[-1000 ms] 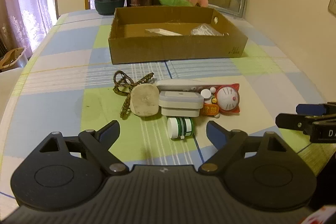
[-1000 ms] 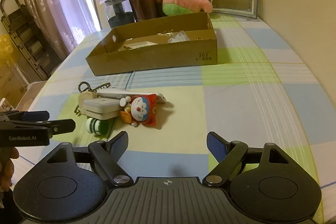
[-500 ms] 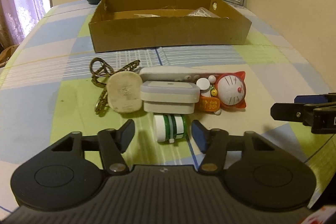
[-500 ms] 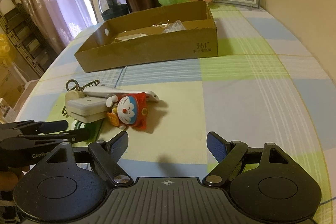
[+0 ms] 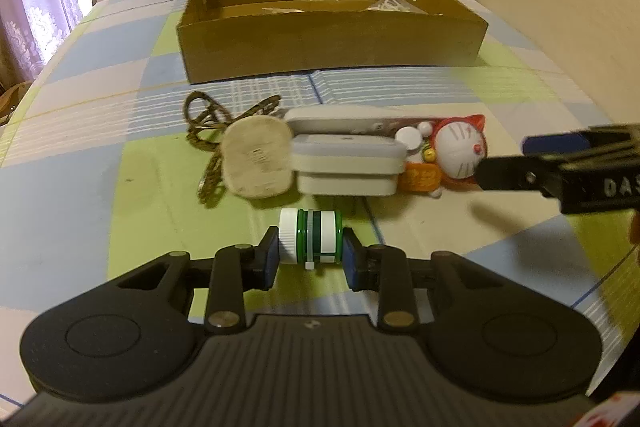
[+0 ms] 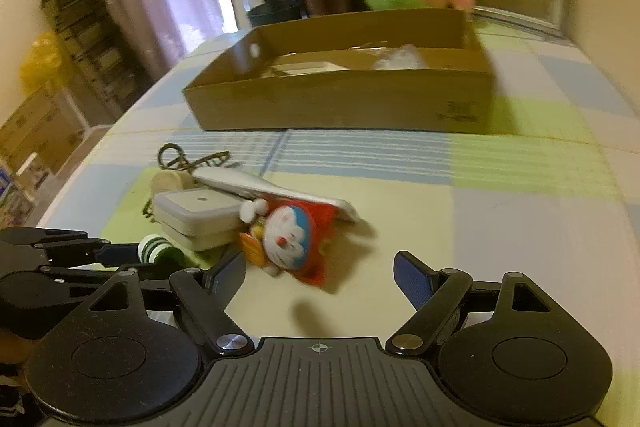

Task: Organize rigid objects
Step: 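Grasp the green-and-white cylinder with the left gripper while the right grasps the Doraemon figure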

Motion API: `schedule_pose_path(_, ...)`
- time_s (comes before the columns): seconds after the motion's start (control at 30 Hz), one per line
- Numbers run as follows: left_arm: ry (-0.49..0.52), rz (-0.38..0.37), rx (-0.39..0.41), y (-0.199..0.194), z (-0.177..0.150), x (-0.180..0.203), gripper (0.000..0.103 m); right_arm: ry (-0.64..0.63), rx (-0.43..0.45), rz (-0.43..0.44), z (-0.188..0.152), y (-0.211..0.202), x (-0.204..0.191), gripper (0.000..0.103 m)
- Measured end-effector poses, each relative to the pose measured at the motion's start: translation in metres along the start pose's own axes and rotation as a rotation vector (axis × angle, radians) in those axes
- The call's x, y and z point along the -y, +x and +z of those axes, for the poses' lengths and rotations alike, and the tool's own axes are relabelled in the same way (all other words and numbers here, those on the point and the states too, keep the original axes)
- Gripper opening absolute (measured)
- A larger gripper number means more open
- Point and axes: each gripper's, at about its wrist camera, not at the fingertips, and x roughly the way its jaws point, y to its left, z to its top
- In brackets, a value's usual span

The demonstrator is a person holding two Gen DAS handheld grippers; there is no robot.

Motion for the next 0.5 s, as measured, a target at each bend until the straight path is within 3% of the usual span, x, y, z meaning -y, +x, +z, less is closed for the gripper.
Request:
schedule_pose_path(0.2,-0.019,0.01,0.007,-0.008,-0.004,-0.011,0.027,0.029,-0.021,0.081,0.009,0.023,0.007,0.078)
schedule_pose_path(0.43,-0.037,0.017,0.017,-0.012,-0.005,-0.017,0.027,0.1,-0.034,0.156,0.013,0.035,0.017,0.049)
schedule_pose_path(0.5,-0.039,0.016,0.017,-0.013,-0.005,-0.017,0.027,0.098,-0.035,0.153,0.012,0.033,0.016,0.047)
